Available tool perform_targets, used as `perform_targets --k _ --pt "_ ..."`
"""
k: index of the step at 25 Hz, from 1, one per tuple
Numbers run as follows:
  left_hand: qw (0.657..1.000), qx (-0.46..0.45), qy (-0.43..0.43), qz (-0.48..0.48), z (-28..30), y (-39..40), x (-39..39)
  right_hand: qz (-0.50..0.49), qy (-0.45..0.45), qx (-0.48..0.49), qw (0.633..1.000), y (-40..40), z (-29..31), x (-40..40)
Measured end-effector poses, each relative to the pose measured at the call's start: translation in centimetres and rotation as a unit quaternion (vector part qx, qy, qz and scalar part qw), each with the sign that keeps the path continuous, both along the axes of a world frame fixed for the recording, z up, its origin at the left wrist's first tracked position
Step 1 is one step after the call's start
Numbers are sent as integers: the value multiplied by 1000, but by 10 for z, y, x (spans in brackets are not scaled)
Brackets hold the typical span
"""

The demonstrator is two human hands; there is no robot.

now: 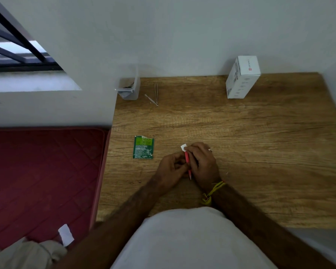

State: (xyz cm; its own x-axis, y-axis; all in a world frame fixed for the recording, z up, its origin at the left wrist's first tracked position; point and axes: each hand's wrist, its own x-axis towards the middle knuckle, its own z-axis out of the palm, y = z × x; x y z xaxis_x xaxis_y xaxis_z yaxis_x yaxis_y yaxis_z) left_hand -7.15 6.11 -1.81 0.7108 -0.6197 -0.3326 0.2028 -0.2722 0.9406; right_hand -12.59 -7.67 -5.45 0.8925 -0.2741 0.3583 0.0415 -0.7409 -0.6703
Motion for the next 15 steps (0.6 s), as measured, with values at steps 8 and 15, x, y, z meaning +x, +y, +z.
perform_targets --k 8,15 --pt "998 -20 41 -41 1 8 5 14 -29 -17 999 -2 1 -1" --pt "998 -21 39 -40 5 9 1 21 -43 -19 999 -1 -1 0"
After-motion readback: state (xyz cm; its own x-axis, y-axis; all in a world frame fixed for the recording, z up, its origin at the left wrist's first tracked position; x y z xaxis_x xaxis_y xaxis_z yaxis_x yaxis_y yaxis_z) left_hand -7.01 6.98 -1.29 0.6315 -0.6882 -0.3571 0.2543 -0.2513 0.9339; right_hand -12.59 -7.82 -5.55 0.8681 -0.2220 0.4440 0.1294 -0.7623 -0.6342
